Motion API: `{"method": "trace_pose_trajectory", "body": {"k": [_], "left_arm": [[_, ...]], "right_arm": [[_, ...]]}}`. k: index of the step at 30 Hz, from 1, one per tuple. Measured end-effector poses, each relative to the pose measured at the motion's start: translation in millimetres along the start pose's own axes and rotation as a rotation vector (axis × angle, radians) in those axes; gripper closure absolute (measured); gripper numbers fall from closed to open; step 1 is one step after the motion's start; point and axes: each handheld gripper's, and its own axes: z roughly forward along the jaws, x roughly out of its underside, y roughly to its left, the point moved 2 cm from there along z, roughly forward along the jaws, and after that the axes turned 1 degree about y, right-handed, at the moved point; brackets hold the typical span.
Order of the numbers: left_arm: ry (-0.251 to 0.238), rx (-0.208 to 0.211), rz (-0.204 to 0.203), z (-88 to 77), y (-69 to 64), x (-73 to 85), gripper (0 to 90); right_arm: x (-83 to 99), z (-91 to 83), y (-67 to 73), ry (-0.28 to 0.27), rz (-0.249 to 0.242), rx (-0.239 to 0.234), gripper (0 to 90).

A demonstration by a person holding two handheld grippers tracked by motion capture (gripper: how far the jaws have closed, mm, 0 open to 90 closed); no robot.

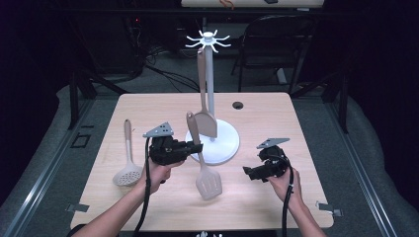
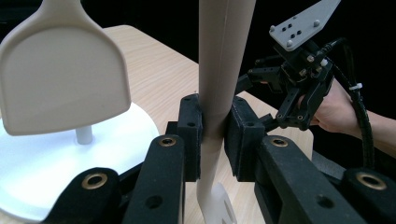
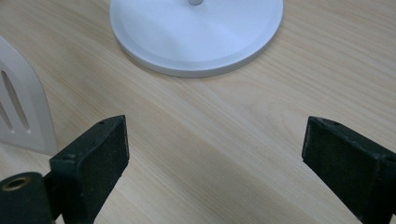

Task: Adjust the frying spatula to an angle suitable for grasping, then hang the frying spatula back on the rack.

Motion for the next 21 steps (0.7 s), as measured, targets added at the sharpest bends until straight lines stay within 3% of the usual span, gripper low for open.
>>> {"method": "trace_pose_trajectory", "body": {"k": [21], "left_arm": [[0.007, 0.0, 0.072, 1.8, -6.2, -30.5, 77.4]], "right_arm": [[1.1, 1.5, -3.4, 0.022, -0.004, -0.004, 6.2]]}}
